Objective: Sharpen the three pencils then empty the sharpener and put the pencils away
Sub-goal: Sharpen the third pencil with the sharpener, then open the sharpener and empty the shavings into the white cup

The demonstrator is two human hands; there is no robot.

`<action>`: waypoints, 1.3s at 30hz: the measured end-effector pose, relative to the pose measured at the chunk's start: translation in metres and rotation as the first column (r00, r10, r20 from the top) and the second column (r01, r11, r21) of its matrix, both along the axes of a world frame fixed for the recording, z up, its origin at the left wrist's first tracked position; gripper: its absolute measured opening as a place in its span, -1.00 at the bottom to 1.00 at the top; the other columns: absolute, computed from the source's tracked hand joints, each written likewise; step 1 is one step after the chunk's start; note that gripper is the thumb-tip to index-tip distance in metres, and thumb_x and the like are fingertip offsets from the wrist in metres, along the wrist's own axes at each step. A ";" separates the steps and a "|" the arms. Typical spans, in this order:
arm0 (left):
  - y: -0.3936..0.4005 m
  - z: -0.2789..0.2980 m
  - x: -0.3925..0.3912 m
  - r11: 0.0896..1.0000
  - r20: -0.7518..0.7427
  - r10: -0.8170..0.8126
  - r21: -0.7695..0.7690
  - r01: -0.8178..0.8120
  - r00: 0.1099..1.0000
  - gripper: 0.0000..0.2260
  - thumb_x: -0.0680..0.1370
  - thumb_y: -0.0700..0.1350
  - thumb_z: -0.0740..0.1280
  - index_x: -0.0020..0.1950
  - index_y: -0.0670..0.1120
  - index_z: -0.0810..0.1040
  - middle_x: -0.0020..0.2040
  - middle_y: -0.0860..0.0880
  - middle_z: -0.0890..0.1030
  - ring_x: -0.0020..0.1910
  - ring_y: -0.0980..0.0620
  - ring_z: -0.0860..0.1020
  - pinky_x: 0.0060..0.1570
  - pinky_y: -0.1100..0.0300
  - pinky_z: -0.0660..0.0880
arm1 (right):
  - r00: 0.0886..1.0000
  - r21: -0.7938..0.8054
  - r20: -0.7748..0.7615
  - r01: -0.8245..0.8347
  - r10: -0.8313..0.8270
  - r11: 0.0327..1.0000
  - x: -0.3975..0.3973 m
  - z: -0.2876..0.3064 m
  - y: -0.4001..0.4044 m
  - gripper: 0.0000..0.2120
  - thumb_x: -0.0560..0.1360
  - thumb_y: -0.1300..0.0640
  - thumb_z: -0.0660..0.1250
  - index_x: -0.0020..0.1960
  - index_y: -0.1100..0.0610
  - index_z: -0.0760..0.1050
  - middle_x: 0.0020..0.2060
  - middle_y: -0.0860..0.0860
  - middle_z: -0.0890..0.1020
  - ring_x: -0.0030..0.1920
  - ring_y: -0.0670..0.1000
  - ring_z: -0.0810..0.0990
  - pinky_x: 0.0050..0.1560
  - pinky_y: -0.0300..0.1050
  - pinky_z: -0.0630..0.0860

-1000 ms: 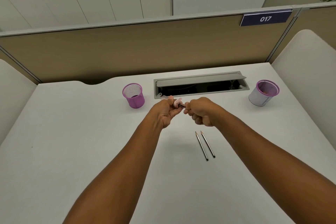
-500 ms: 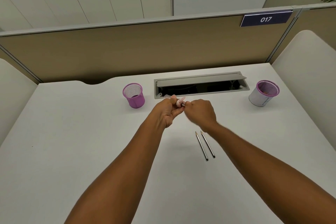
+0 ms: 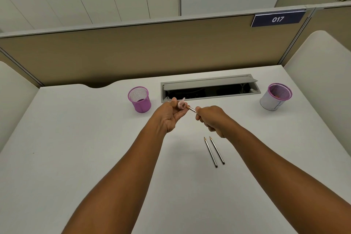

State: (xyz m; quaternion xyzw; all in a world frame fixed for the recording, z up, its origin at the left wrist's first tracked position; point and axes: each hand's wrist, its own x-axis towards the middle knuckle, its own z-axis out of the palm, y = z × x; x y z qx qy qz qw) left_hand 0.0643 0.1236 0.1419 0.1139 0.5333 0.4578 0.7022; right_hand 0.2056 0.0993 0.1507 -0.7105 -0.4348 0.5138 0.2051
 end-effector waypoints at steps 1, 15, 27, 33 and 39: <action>0.000 0.000 0.000 1.000 0.010 0.002 0.001 -0.002 1.000 -0.64 0.66 -0.21 0.16 0.47 -0.19 0.34 -0.05 -0.24 0.59 0.01 -0.18 0.62 0.24 -0.07 0.47 | 1.000 0.019 0.012 -0.012 0.012 1.000 0.001 -0.002 -0.001 -0.65 0.60 0.00 0.15 -0.22 0.15 0.53 -0.26 0.07 0.47 -0.35 0.00 0.33 -0.39 -0.16 0.28; 0.003 -0.010 -0.012 0.997 0.089 0.071 -0.049 -0.066 0.994 -0.66 0.65 -0.24 0.16 0.44 -0.21 0.35 -0.09 -0.25 0.58 0.10 -0.19 0.55 0.31 -0.08 0.42 | 0.992 0.152 0.046 -0.120 0.114 0.981 0.017 -0.035 -0.012 -0.76 0.60 -0.01 0.18 0.02 0.12 0.54 -0.16 -0.01 0.53 -0.21 -0.05 0.44 -0.19 -0.18 0.40; -0.012 -0.051 -0.009 0.988 0.146 0.089 -0.135 -0.069 0.985 -0.80 0.65 -0.25 0.16 0.27 -0.22 0.39 -0.10 -0.25 0.55 0.03 -0.15 0.55 0.14 -0.07 0.54 | 0.990 0.176 0.120 0.053 -0.075 0.983 0.054 -0.086 -0.025 -0.85 0.56 0.13 0.26 0.07 0.09 0.57 -0.19 -0.05 0.56 -0.21 -0.09 0.50 -0.26 -0.25 0.41; -0.023 -0.065 -0.001 0.985 0.157 0.073 -0.169 -0.046 0.985 -0.79 0.65 -0.21 0.19 0.26 -0.26 0.38 0.02 -0.29 0.57 0.13 -0.20 0.57 0.20 -0.08 0.52 | 0.941 0.090 0.314 0.099 -0.123 0.991 0.078 -0.119 -0.033 -0.87 0.49 0.12 0.26 -0.08 0.03 0.59 -0.09 -0.04 0.64 -0.09 -0.01 0.55 -0.13 -0.14 0.46; -0.033 -0.078 0.000 0.972 0.219 0.078 -0.233 -0.025 0.973 -0.80 0.65 -0.18 0.22 0.11 -0.26 0.56 0.04 -0.26 0.56 0.12 -0.16 0.56 0.25 -0.03 0.49 | 0.898 0.048 0.430 0.080 -0.093 0.996 0.087 -0.139 -0.042 -0.83 0.45 0.17 0.24 -0.11 0.05 0.61 -0.07 0.03 0.64 -0.06 0.06 0.58 -0.13 -0.13 0.51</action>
